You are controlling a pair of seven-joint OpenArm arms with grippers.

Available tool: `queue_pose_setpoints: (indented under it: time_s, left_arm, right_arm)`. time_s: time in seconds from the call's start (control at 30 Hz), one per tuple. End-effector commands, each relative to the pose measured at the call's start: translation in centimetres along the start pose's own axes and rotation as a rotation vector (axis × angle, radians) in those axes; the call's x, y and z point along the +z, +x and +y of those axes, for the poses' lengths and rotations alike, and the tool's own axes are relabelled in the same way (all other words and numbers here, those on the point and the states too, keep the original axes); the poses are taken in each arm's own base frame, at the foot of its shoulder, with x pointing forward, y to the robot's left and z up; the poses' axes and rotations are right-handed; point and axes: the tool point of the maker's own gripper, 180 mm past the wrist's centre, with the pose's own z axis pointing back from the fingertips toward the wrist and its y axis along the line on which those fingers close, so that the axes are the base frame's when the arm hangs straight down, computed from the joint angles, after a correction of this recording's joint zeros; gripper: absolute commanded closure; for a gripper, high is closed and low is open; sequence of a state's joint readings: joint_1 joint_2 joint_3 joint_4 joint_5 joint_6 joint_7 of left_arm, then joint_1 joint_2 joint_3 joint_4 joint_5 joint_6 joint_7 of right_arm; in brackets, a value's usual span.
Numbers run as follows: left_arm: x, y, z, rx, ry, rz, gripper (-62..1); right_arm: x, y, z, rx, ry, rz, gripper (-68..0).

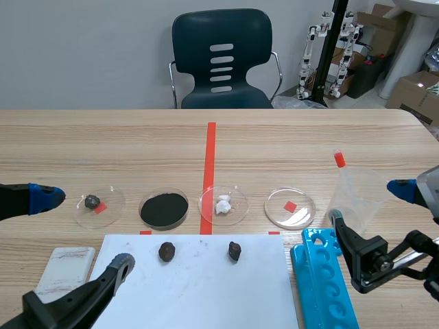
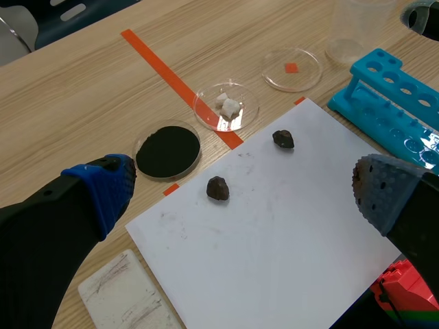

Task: Return to the home posture

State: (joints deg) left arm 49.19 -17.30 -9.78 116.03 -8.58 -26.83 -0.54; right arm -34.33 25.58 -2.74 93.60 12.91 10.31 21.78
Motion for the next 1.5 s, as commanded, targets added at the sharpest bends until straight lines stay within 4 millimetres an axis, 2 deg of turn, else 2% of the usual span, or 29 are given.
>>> queue_pose_setpoints:
  time_s: [0.0,0.13,0.33,0.57,0.97,1.1,1.47]
  left_arm:
    - [0.0,1.0,-0.2,0.006,-0.004,-0.036,-62.3]
    - [0.0,1.0,-0.2,0.006,-0.004,-0.036,-62.3]
    - [0.0,1.0,-0.2,0.006,-0.004,-0.036,-62.3]
    - [0.0,1.0,-0.2,0.006,-0.004,-0.036,-62.3]
    - [0.0,1.0,-0.2,0.006,-0.004,-0.036,-62.3]
    - [0.0,1.0,-0.2,0.006,-0.004,-0.036,-62.3]
    - [0.0,1.0,-0.2,0.006,-0.004,-0.036,-62.3]
  right_arm:
    - [0.0,0.8,-0.3,0.011,0.003,-0.027,-54.7]
    - [0.0,0.9,-0.5,-0.015,-0.006,-0.033,-54.7]
    - [-0.1,2.4,-0.7,-0.034,-0.038,-0.052,-54.7]
    - [1.4,3.9,1.4,-0.022,0.023,-0.055,-54.7]
    - [4.8,5.0,5.5,-0.022,0.170,-0.009,-54.7]
    - [5.7,5.0,6.9,0.048,0.219,0.011,-54.7]
    - [8.1,5.7,8.5,0.055,0.281,-0.034,-54.7]
